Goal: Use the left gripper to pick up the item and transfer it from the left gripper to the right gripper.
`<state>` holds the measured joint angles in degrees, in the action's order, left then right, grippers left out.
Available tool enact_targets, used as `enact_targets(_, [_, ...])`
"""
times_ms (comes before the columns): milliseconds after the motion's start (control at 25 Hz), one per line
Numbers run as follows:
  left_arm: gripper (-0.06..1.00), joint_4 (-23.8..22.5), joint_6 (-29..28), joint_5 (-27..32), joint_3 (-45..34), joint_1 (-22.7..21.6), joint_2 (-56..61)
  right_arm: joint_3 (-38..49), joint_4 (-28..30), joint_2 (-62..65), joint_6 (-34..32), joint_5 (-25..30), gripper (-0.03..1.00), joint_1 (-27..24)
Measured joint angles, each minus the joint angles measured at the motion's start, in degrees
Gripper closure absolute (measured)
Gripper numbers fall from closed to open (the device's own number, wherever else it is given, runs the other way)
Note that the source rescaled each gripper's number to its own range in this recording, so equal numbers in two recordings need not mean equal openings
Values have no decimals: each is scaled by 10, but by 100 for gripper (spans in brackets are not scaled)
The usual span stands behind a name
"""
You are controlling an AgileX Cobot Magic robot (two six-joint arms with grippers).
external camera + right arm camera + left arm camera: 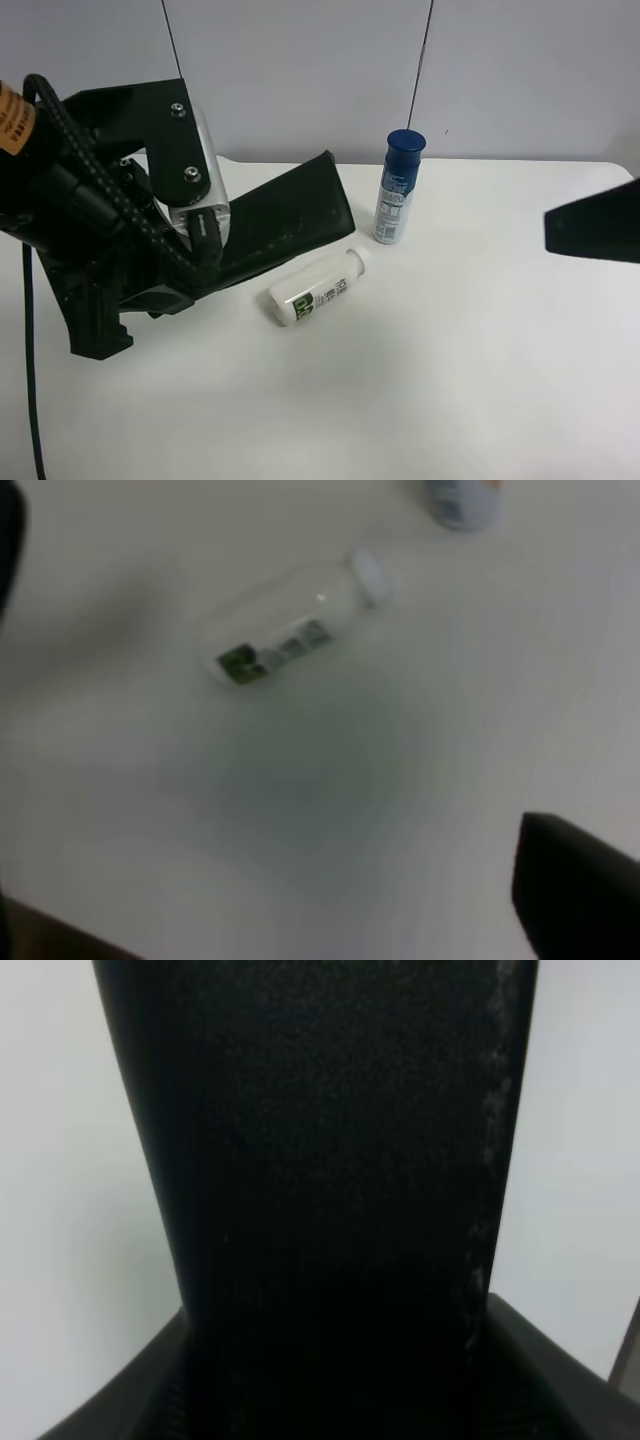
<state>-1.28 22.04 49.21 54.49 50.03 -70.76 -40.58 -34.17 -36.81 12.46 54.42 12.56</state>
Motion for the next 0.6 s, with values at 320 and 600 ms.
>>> enact_targets(320, [93,-5,0,-43,0,44,0,0,-207,-102,160,-17,-3,10])
enact_targets(600, [93,-7,0,-84,0,78,0,0,-295,-182,249,-17,-3,10])
